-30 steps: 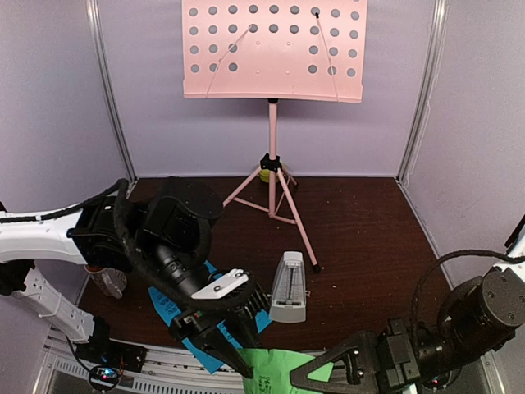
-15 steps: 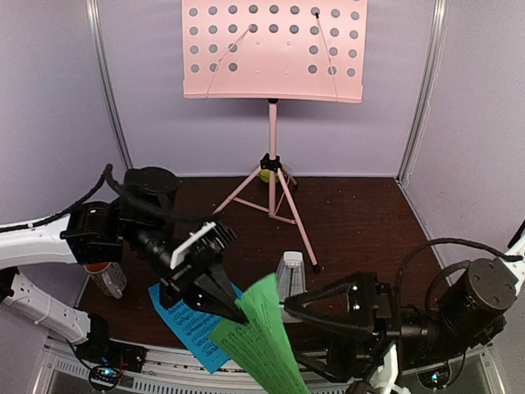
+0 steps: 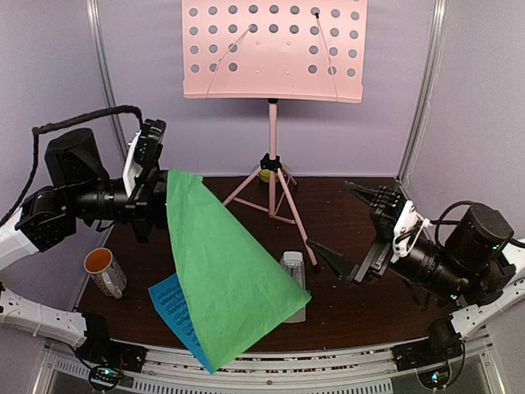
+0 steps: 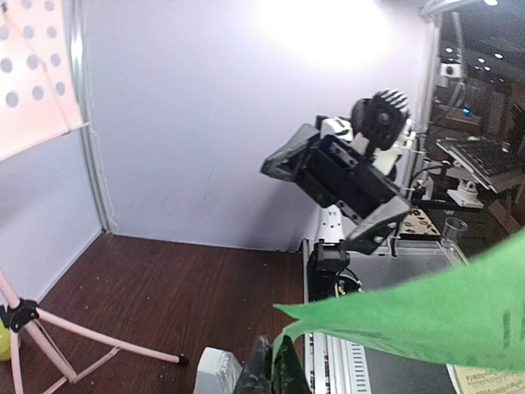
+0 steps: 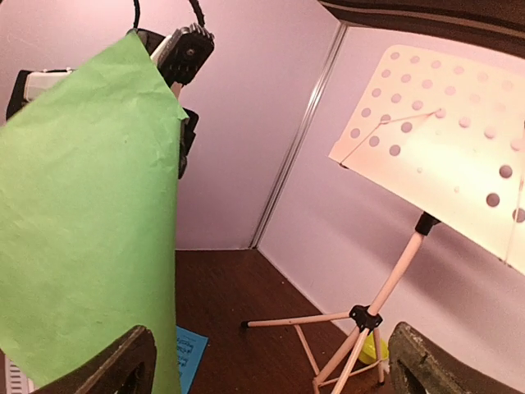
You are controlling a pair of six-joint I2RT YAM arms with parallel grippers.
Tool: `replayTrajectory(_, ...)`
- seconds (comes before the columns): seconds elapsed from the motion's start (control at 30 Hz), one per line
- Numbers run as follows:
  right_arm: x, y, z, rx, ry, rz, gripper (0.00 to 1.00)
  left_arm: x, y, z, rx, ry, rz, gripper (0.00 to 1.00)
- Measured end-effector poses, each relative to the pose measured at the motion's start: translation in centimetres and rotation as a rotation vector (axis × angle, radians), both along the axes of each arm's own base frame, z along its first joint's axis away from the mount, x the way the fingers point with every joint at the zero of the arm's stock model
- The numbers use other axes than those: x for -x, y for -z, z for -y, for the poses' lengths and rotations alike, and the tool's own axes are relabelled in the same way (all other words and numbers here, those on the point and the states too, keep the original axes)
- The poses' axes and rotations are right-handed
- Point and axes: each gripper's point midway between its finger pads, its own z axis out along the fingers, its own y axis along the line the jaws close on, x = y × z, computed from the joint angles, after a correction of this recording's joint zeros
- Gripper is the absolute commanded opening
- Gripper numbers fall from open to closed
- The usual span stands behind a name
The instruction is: Set up the instrument practice props
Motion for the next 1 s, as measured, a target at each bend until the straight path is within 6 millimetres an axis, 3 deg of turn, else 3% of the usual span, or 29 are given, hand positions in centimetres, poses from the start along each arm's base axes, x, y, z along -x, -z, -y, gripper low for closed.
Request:
replayTrajectory(0.13,-0.4,1.2,0.7,-0.079,-0.016,-0.135,1.00,-3.5,0.8,1.1,-0.053,-0.077,-0.112,0.00)
replayTrajectory(0.27,-0.3,4.2,0.2,-0.031,-0.024,-0.207,1.00,-5.6,1.8,1.8,-0.094,-0.122,-0.229,0.00)
replayTrajectory(0.53,0.2,7.2,-0.1,0.048,-0.036,-0.220,1.00,-6.6,1.5,1.3,-0.112,-0.167,-0.382,0.00)
replayTrajectory(0.8,1.3,7.9,-1.4,0.113,-0.060,-0.140,1.00,-6.8,1.0,1.0,-0.092,-0.170,-0.456,0.00)
replayTrajectory(0.9,1.0,7.2,-1.6,0.110,-0.032,-0.099,0.88,-6.5,0.9,1.0,-0.089,-0.154,-0.477,0.00)
replayTrajectory(1.0,0.5,5.1,-1.5,0.070,0.009,-0.061,0.58,-6.2,0.7,1.1,-0.084,-0.134,-0.487,0.00)
